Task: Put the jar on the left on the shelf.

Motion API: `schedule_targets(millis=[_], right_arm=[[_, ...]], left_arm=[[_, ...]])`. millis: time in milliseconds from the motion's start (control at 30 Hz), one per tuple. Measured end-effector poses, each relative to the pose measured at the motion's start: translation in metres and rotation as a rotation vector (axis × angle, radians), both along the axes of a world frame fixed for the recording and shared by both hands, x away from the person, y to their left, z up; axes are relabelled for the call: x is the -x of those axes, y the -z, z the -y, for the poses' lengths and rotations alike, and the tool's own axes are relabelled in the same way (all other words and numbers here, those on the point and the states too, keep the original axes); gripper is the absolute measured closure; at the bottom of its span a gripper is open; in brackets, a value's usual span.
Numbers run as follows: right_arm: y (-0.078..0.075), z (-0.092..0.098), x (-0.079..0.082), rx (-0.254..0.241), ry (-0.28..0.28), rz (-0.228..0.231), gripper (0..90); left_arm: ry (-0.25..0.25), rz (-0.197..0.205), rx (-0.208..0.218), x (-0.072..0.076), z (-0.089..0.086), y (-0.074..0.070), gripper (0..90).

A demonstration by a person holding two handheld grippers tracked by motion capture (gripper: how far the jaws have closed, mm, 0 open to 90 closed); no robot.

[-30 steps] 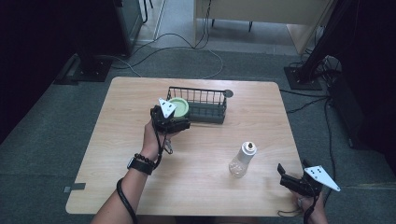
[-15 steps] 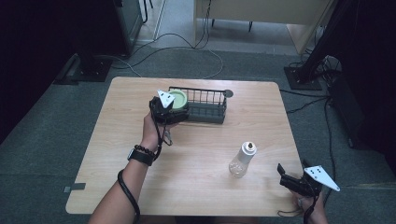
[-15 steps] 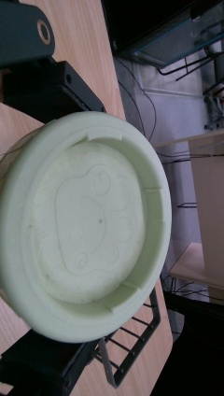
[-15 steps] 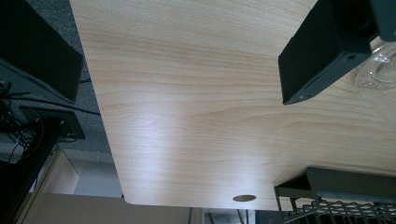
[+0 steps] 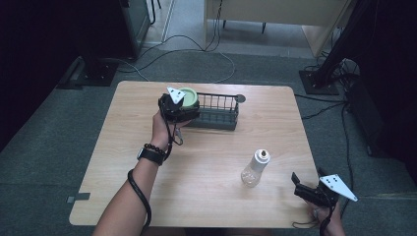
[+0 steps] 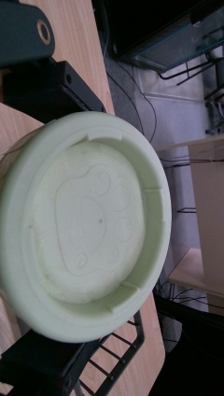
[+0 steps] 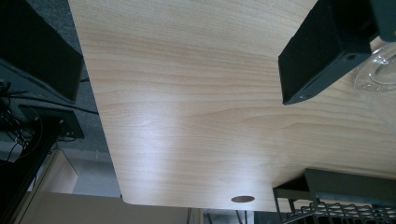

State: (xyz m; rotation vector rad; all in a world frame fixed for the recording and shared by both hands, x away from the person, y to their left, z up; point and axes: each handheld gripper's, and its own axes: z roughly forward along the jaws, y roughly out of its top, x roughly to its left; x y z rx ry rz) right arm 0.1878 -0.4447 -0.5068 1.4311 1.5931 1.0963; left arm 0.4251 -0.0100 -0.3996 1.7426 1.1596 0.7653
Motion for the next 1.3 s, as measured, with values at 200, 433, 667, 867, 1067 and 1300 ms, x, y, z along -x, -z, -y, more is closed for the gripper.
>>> schedule_targets(millis=[200,433,667,867,1067,1300], right_arm=[[0.000,0.000,0.000,0.002,-0.002,-0.001,0.0],[0.000,0.000,0.000,0.006,-0.004,-0.002,0.0],[0.000,-0.001,0.000,0.007,-0.005,-0.002,0.0],[0.000,-0.001,0.000,0.010,-0.007,-0.003,0.0],[0.000,-0.002,-0.001,0.017,-0.008,-0.001,0.0],[0.000,-0.002,-0.001,0.022,-0.009,-0.001,0.0]], left_arm=[[-0.003,-0.008,-0.003,-0.006,0.003,0.000,11.1],[-0.004,-0.010,0.004,-0.015,0.007,-0.001,11.1],[-0.025,-0.039,0.018,-0.028,0.007,0.003,11.0],[-0.041,-0.069,0.035,-0.038,0.003,0.012,11.0],[-0.044,-0.091,0.031,-0.043,0.007,0.020,11.0],[-0.049,-0.093,0.009,-0.044,0.010,0.024,11.0]])
